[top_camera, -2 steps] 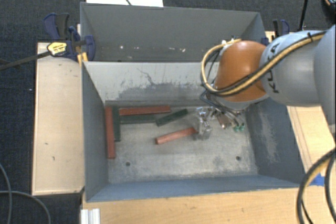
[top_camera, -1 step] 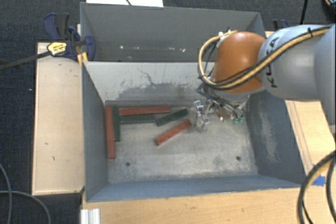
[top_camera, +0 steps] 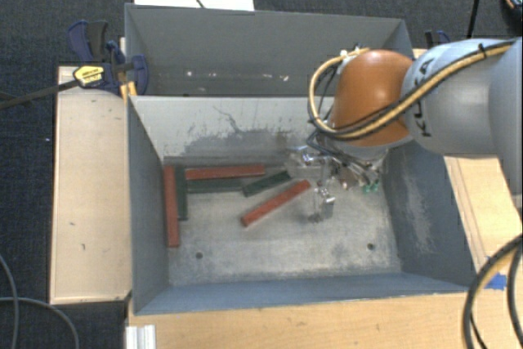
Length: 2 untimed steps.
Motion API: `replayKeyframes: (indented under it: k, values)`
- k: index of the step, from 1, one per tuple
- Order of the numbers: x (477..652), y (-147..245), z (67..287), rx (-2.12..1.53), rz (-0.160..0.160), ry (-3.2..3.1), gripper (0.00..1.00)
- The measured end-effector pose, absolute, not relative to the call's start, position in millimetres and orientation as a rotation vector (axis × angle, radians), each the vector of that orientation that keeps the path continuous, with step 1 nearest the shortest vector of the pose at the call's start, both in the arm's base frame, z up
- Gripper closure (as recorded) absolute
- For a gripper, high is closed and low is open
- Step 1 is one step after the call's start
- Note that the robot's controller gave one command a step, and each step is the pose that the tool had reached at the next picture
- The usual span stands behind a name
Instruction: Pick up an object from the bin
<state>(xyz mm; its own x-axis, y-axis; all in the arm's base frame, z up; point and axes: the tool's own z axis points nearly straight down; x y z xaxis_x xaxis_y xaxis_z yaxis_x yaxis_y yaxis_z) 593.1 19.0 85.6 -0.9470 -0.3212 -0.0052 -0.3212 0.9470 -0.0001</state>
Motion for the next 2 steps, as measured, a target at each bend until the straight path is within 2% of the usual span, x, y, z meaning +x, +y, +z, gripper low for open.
replayKeyframes:
  k: [1,2]
  values:
    - [588.9,68.2,70.5,-0.739,0.003,3.053,0.00]
    - [590.8,66.9,73.6,-0.730,0.002,3.050,1.00]
